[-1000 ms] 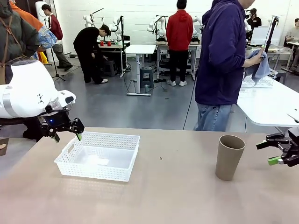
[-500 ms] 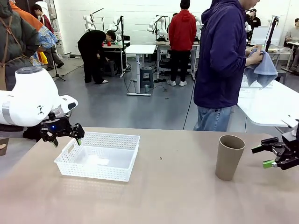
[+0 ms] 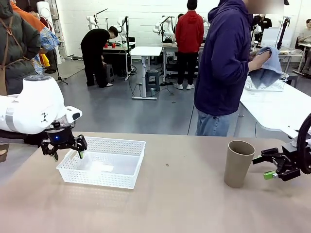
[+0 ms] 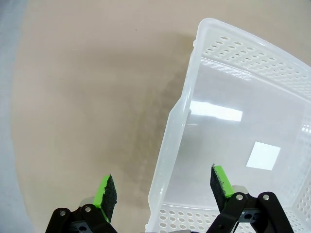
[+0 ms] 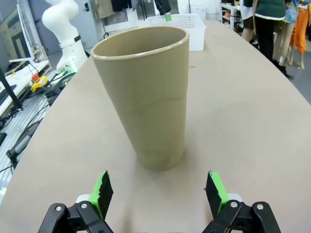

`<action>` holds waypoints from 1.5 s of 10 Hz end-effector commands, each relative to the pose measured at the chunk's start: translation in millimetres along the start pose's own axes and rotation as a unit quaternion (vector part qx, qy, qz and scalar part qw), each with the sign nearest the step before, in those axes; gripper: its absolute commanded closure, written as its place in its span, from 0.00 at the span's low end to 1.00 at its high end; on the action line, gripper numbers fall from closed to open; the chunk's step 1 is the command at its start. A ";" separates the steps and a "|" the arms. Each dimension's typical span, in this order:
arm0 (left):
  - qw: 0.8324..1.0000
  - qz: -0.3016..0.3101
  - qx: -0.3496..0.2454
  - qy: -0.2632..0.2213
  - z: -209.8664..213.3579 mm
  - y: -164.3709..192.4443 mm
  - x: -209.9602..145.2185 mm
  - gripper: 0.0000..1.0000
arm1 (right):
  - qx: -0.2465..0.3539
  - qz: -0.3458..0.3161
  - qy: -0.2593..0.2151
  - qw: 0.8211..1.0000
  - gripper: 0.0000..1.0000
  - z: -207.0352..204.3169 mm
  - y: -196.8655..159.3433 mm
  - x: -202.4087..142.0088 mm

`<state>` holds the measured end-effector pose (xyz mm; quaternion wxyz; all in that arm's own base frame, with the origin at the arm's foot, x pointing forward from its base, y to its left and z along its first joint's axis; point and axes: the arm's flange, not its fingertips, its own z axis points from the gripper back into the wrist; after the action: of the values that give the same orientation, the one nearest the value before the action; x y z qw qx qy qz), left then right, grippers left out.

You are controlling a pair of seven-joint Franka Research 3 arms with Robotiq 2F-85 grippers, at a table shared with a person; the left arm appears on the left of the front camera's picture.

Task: Clean and organize the cups into the basket.
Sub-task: Pick up the Organizing basket and move it to the center of the table, then pick up the Reusable plastic cup from the right side of the table and place it inside the Organizing basket.

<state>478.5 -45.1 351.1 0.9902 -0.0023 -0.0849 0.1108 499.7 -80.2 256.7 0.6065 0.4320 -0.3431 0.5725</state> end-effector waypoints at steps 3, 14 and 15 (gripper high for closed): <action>1.000 0.022 0.010 0.006 -8.3 -4.9 7.6 0.00 | 0.004 0.002 -0.039 0.999 0.00 -20.8 -7.8 11.6; 1.000 0.006 0.003 0.007 -5.5 3.0 5.9 0.00 | -0.019 -0.002 -0.039 0.999 0.00 -29.5 1.2 15.0; 1.000 -0.011 0.008 0.010 -3.6 5.1 2.1 0.00 | -0.032 -0.001 -0.042 0.999 0.00 -35.0 6.8 15.7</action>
<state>487.5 -43.2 344.4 0.9894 -0.0024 -0.0784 0.1220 500.9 -52.4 258.5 0.5943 0.4529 -0.3647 0.5556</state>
